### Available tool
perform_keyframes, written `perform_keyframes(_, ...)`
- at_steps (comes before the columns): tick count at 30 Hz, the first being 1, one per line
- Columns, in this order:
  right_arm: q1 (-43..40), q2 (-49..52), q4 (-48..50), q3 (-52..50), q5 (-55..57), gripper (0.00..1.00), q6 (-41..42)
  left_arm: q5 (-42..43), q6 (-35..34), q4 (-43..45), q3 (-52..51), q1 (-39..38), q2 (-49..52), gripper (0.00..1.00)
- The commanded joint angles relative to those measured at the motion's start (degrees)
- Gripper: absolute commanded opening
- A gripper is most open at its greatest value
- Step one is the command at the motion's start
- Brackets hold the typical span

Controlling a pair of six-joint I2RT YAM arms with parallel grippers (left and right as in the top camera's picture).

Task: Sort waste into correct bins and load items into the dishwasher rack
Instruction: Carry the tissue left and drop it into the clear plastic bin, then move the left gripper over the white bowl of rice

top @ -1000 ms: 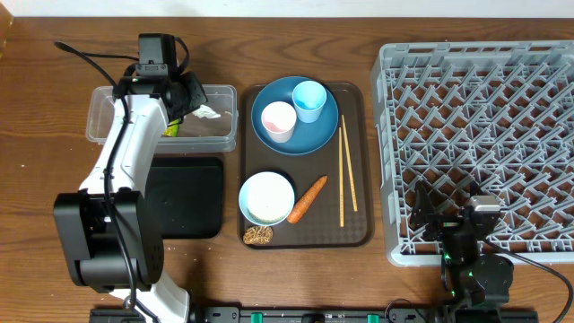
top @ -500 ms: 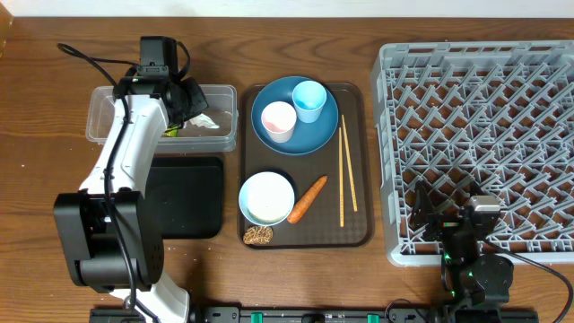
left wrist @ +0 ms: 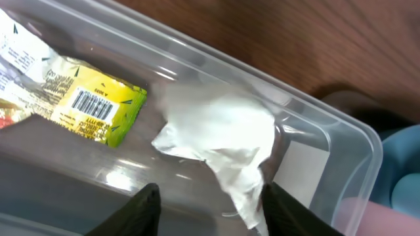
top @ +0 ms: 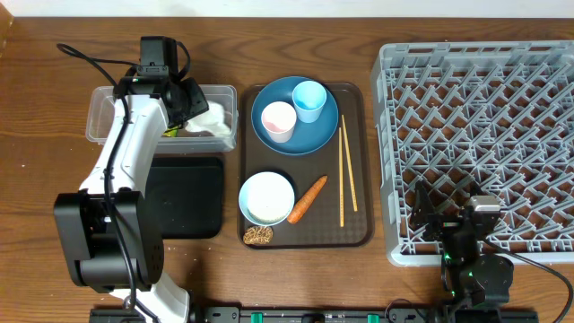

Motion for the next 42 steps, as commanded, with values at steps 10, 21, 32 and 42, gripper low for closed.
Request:
perform_keyframes(10,-0.17,-0.31,-0.2,-0.09,-0.02,0.99,-0.42,1.05,0.39,-11.67,-0.57,-0.24,-10.88,0.61)
perform_keyframes(21,-0.17,-0.31,-0.2,-0.11,-0.02,0.99,-0.42,6.73,1.62,-34.16,-0.59,-6.32,-13.62,0.61)
perform_keyframes(32,-0.17,-0.31,-0.2,-0.11,-0.02,0.99,-0.42,6.6,1.84,-36.5,-0.59,-18.36,-13.62,0.61)
perform_keyframes(42,-0.17,-0.31,-0.2,-0.11,-0.02,0.99,-0.42,6.6,1.75,-33.57,-0.59,-27.26,-13.62,0.64)
